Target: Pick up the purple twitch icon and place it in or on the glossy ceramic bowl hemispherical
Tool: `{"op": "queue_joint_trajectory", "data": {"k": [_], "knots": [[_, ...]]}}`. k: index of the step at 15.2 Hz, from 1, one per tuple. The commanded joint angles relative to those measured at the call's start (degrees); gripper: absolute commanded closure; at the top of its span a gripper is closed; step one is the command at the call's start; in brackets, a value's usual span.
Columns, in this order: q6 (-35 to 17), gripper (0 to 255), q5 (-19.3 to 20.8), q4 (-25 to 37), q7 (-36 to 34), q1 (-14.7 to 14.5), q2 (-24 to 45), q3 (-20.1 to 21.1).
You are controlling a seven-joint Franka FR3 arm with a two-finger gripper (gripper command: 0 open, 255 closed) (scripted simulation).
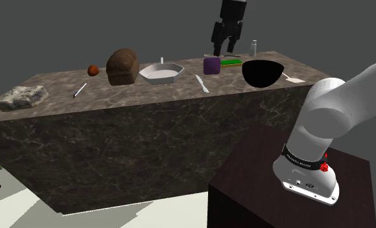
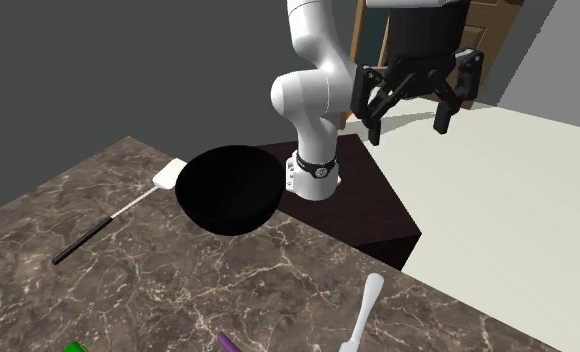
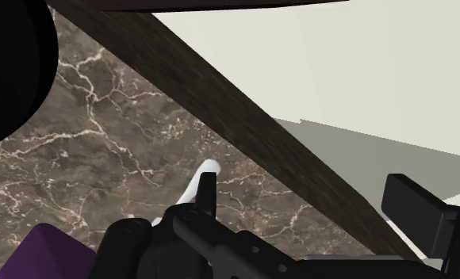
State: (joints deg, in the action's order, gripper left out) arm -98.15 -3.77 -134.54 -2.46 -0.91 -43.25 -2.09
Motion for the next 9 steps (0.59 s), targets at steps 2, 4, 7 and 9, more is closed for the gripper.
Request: {"op": "queue_joint_trajectory", "data": {"k": [2, 4, 7, 9], "knots": [[-1.0, 0, 0.8, -0.8, 2.7, 0.0, 0.0, -1.5], [-3.0, 0, 2.4, -2.0, 8.1, 0.0, 0.3, -4.6], [-6.3, 0, 4.6, -2.9, 16.3, -0.2, 1.7, -9.3], [-8.5, 0, 5.7, -2.9, 21.7, -0.5, 3.4, -12.6]]}}
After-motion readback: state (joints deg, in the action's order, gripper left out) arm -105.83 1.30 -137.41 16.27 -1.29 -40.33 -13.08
